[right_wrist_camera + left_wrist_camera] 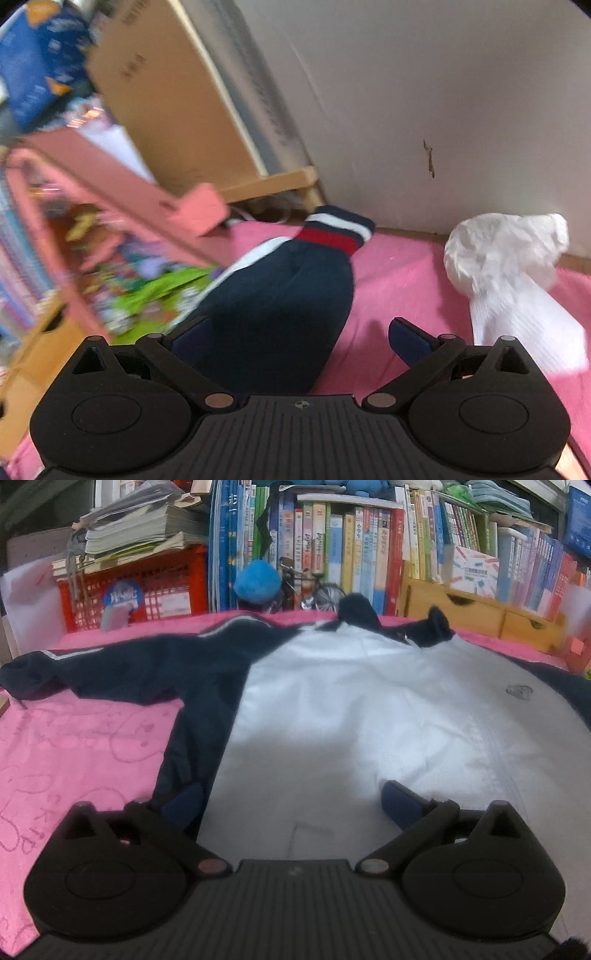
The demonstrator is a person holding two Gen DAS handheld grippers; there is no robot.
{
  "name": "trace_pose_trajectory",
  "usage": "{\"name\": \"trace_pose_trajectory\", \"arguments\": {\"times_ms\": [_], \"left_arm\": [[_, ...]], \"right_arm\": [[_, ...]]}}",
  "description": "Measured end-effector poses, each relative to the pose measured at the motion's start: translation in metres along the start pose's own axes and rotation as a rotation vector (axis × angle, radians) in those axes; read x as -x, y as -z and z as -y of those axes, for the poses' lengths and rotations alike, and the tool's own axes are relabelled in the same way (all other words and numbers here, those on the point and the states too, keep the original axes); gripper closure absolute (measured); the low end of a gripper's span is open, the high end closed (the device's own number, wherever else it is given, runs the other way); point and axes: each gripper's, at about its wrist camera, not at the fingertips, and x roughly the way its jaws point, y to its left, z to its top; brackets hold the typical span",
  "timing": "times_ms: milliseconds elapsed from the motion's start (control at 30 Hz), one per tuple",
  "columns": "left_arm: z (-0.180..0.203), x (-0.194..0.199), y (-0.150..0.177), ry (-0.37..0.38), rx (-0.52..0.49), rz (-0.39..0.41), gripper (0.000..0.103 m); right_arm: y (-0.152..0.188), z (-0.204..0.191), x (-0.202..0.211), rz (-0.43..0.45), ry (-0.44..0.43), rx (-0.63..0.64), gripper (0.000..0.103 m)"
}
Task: Fold clothes
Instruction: 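Grasp the striped navy sleeve cuff with the right gripper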
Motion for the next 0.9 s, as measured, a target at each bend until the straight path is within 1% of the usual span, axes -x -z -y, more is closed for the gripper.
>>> {"name": "trace_pose_trajectory", "arguments": {"times_ms": [133,200,300,333,400,433,467,500,533,567,633,733,833,900], "left_arm": [[0.0,-0.001,0.0,0.0,-0.002,0.0,0.0],[0.0,-0.001,0.0,0.0,-0.002,0.0,0.0],[0.0,-0.002,-0.001,0.001,-0.002,0.0,0.0],[0.0,-0.002,-0.001,0.001,-0.002,0.0,0.0],[0.0,-0.001,-0.001,0.003,-0.002,-0.001,0.0],[-0.001,-0.001,-0.001,0.003,-0.002,-0.001,0.0],[-0.001,-0.001,-0.001,0.003,-0.002,-0.001,0.0],[-0.001,-0.001,-0.001,0.004,-0.002,-0.001,0.0],[-0.001,-0.001,-0.001,0.004,-0.002,-0.001,0.0],[-0.001,-0.001,-0.001,0.004,-0.001,-0.001,0.0],[0.0,-0.001,-0.001,0.004,-0.001,-0.001,0.0],[-0.001,-0.001,-0.001,0.005,-0.001,-0.002,0.0],[-0.001,-0.001,-0.001,0.005,0.0,-0.002,0.0],[-0.001,-0.001,-0.002,0.007,0.002,-0.002,0.0]], "right_arm": [[-0.009,-0.005,-0.031,0.013,0.043,0.033,0.002],[-0.012,-0.01,-0.042,0.011,0.049,0.061,0.0],[-0.01,-0.023,-0.058,0.018,0.082,0.163,0.0],[-0.008,-0.027,-0.061,0.024,0.094,0.198,0.003],[-0.003,-0.034,-0.065,0.04,0.104,0.252,0.018],[-0.001,-0.036,-0.064,0.046,0.094,0.258,0.032],[0.0,-0.036,-0.062,0.046,0.08,0.246,0.052],[0.0,-0.034,-0.059,0.036,0.051,0.217,0.06],[-0.002,-0.03,-0.055,0.021,0.008,0.181,0.074],[-0.005,-0.027,-0.05,0.013,-0.038,0.147,0.08],[-0.007,-0.024,-0.034,0.029,-0.112,0.118,0.082],[-0.004,-0.032,0.007,0.101,-0.194,0.163,0.085],[0.007,-0.056,0.059,0.152,-0.3,0.235,0.086],[0.021,-0.083,0.102,0.177,-0.4,0.3,0.087]]}}
